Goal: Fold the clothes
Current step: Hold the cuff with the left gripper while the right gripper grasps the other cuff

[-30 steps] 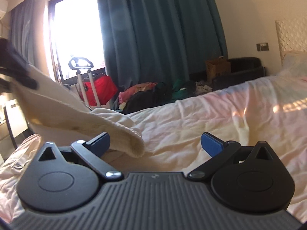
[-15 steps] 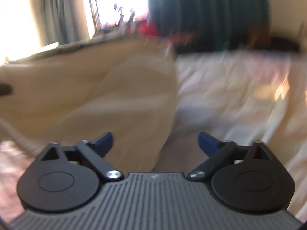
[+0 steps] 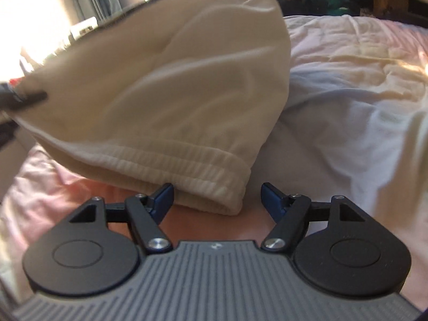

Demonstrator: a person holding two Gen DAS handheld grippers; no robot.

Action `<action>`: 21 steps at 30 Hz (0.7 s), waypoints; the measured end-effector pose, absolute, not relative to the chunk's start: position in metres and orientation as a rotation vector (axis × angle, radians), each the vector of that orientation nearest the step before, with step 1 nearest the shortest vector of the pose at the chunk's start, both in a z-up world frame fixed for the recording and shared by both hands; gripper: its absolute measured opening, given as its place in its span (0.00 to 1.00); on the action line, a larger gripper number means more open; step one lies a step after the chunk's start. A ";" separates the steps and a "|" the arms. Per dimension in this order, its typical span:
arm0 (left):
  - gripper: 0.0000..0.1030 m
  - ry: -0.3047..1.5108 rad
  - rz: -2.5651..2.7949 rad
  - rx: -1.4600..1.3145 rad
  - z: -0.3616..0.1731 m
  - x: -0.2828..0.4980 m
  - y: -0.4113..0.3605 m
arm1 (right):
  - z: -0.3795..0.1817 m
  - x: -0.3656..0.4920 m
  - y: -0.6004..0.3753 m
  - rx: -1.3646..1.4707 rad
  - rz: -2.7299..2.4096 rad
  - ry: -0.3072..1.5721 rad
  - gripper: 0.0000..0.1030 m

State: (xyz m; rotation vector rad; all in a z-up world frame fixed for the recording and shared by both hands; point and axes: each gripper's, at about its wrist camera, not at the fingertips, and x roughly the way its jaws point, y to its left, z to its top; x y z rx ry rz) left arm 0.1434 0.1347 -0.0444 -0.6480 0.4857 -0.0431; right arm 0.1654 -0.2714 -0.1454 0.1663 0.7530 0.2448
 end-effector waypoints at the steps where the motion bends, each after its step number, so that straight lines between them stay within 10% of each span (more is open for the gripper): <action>1: 0.15 0.476 -0.043 -0.640 -0.044 0.145 0.136 | -0.147 0.168 -0.265 0.132 0.241 0.736 0.72; 15: 0.14 0.436 -0.031 -0.673 -0.043 0.144 0.143 | -0.100 0.118 -0.242 -0.177 0.098 0.316 0.31; 21: 0.15 0.443 -0.010 -0.633 -0.049 0.141 0.135 | -0.119 0.136 -0.260 -0.020 0.159 0.595 0.32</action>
